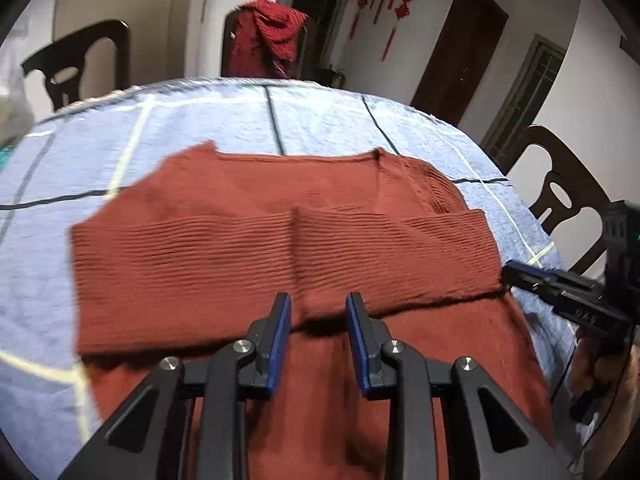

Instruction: Fold small clothes

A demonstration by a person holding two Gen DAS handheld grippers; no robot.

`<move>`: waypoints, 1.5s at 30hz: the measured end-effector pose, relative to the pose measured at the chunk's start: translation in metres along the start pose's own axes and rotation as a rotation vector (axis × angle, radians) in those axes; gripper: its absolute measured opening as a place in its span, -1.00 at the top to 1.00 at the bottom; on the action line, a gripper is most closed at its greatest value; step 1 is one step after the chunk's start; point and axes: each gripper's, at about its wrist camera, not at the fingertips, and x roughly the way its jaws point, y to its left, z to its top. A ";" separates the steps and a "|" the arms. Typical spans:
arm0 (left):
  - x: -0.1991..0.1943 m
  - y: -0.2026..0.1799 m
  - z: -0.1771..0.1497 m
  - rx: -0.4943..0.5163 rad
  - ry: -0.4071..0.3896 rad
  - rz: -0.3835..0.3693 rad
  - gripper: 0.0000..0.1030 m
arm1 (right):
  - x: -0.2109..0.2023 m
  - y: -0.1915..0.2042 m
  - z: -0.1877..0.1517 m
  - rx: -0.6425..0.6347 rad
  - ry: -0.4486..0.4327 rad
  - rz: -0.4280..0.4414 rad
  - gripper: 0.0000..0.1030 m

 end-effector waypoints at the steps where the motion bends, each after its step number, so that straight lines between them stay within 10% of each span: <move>1: -0.008 0.006 -0.005 -0.002 -0.011 0.019 0.38 | -0.004 0.002 -0.002 -0.012 -0.005 -0.004 0.61; 12: -0.062 0.051 -0.055 -0.082 -0.037 0.296 0.21 | -0.039 0.027 -0.038 -0.080 -0.022 0.065 0.22; 45: -0.099 0.035 -0.130 -0.136 -0.033 0.183 0.06 | -0.061 0.038 -0.104 -0.036 0.040 0.109 -0.07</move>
